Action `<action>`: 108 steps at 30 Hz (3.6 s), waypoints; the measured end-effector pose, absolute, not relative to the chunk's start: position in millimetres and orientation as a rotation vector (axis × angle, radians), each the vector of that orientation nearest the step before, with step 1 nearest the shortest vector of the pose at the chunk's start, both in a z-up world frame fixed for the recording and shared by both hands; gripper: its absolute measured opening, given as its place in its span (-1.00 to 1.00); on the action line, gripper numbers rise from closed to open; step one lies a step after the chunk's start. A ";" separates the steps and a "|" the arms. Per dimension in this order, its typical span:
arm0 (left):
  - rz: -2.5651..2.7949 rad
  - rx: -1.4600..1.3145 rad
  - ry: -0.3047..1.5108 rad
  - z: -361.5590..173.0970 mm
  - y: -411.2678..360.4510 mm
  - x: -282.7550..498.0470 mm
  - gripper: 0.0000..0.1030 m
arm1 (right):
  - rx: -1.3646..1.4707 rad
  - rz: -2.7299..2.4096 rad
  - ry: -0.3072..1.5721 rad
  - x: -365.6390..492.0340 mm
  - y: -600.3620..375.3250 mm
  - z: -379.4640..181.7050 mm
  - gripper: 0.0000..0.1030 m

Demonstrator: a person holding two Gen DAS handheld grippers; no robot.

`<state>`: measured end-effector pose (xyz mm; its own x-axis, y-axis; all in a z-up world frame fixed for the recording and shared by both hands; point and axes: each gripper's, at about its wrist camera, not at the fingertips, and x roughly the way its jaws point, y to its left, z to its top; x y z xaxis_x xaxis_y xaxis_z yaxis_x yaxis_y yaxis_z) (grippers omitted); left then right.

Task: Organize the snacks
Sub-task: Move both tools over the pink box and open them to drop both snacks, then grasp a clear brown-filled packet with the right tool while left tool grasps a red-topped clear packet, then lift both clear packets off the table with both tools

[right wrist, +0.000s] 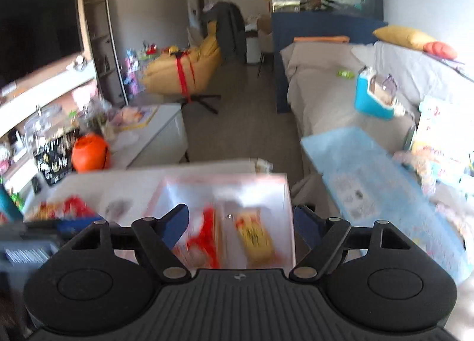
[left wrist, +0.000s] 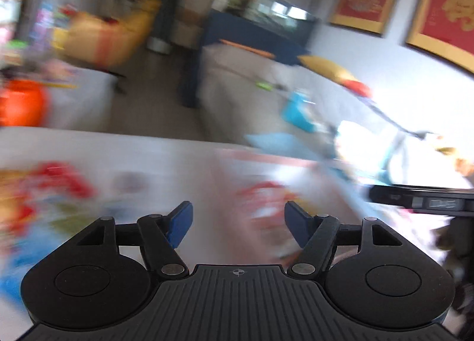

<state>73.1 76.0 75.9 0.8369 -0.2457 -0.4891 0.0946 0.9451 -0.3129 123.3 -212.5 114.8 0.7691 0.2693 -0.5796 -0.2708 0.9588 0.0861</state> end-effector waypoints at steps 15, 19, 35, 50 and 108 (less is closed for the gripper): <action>0.110 -0.438 0.468 11.0 190.1 -11.1 0.42 | -0.001 0.545 0.870 173.8 -11.8 96.6 0.54; 0.109 -0.473 0.423 11.8 198.3 -16.1 0.42 | -0.051 0.458 0.936 219.0 42.0 68.0 0.54; 0.133 -0.622 0.432 1.7 221.2 -23.6 0.42 | -0.214 0.550 0.944 169.5 48.1 55.3 -0.33; 0.087 -0.410 0.421 26.6 198.7 -18.6 0.30 | -0.154 0.567 0.856 13.7 -83.1 40.0 -0.31; -0.169 -0.056 0.819 21.3 68.0 -14.4 0.43 | -0.158 0.462 0.760 21.0 -138.2 -2.9 1.00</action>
